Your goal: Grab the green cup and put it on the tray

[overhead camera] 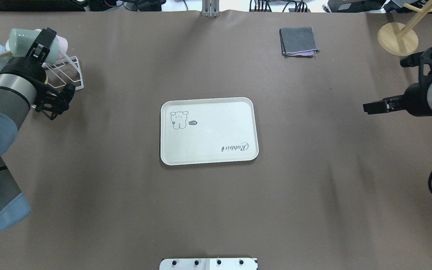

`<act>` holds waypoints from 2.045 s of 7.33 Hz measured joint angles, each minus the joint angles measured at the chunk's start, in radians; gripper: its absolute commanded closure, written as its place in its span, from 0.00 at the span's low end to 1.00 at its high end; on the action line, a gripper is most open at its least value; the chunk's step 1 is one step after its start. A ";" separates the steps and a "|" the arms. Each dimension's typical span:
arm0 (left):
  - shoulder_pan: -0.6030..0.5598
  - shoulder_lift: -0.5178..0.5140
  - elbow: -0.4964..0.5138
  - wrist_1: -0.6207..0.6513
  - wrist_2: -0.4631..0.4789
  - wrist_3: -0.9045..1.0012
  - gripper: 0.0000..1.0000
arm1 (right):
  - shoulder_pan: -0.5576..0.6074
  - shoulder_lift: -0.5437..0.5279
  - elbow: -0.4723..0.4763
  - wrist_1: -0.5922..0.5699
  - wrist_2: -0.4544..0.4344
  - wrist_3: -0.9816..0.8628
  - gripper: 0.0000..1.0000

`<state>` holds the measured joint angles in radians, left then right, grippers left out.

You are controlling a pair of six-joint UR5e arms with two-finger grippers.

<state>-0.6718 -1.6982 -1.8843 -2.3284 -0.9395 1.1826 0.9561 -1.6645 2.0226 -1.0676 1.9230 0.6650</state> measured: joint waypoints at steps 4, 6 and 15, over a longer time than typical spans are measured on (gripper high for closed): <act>0.016 -0.070 0.011 -0.083 -0.267 -0.618 0.21 | 0.377 -0.127 -0.035 -0.214 0.192 -0.643 0.00; 0.046 -0.096 0.069 -0.153 -0.289 -0.838 0.21 | 0.519 -0.121 -0.098 -0.333 0.279 -0.775 0.00; 0.267 -0.326 0.380 -0.400 -0.232 -1.516 0.22 | 0.586 0.209 -0.372 -0.534 0.386 -0.643 0.00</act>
<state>-0.4052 -2.0238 -1.5046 -2.7287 -1.1713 -0.3338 1.5419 -1.4554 1.6510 -1.6014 2.3088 0.0215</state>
